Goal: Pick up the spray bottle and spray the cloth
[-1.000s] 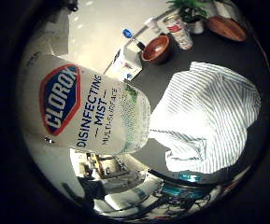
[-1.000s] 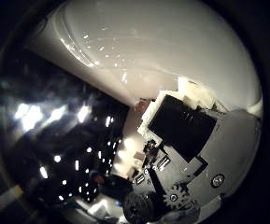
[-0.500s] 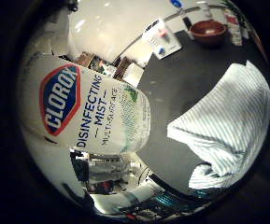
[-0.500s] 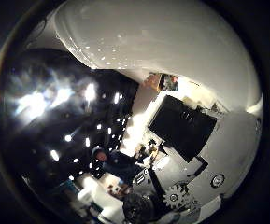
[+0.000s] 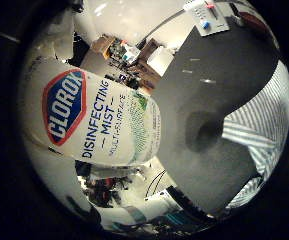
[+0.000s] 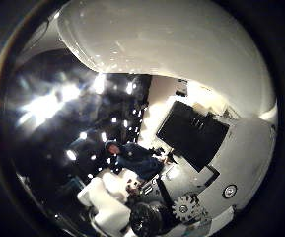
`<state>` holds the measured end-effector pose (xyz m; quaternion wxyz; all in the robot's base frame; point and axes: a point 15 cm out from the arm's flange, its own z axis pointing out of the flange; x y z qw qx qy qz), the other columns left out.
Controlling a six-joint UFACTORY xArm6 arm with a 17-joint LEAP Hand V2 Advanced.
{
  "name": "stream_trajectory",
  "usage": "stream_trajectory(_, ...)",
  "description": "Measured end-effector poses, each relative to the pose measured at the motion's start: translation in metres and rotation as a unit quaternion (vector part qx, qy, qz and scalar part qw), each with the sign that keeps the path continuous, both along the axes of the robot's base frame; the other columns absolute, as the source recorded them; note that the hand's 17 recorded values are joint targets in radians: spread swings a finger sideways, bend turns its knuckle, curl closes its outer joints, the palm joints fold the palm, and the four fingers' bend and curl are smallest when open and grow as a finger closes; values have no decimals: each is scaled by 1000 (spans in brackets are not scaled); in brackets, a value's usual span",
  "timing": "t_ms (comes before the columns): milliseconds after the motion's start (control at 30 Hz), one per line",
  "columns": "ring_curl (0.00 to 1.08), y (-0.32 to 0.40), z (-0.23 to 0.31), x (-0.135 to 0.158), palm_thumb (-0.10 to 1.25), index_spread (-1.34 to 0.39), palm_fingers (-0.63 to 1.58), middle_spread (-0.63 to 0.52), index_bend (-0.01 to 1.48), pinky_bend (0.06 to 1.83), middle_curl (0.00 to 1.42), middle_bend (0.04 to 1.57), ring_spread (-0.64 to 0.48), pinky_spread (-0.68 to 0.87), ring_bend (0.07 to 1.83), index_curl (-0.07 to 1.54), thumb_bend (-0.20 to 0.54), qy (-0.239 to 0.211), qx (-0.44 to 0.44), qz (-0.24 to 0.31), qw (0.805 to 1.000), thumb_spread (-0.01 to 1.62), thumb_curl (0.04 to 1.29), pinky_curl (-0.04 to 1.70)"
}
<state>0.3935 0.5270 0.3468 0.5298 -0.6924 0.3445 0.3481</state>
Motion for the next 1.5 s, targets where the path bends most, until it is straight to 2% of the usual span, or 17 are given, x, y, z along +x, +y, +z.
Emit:
stream_trajectory(200, 539, -7, -16, 29, 923, -305, 1244, -191, 1098, 1249, 664, 1315, -216, -352, 1422, 680, -16, -6, -13, -30, 999, 717, 1056, 602)
stream_trajectory(467, 539, -4, -43, 63, 923, -305, 1244, -191, 1098, 1249, 664, 1315, -216, -352, 1422, 680, -16, 20, -9, -57, 998, 719, 1053, 603)
stream_trajectory(700, 539, -1, -67, 69, 922, -297, 1244, -191, 1098, 1249, 664, 1315, -216, -352, 1422, 682, -16, 34, -17, -59, 998, 723, 1054, 603)
stream_trajectory(933, 528, -2, -85, 75, 840, -307, 1239, -193, 1075, 1214, 662, 1305, -215, -386, 1402, 679, -27, 42, -28, -68, 996, 743, 1022, 579)
stream_trajectory(1200, 493, 2, -82, 82, 800, -364, 1230, -210, 951, 1055, 623, 1236, -239, -548, 1351, 659, -30, 36, -26, -71, 996, 699, 961, 479)
stream_trajectory(1267, 479, 4, -81, 81, 768, -391, 1144, -220, 897, 1004, 618, 1237, -261, -577, 1317, 649, -45, 34, -26, -70, 997, 690, 940, 449)
stream_trajectory(1500, 399, 11, -79, 73, 648, -521, 1068, -303, 612, 972, 537, 1018, -387, -550, 1135, 620, -41, 29, -28, -60, 997, 762, 796, 405)
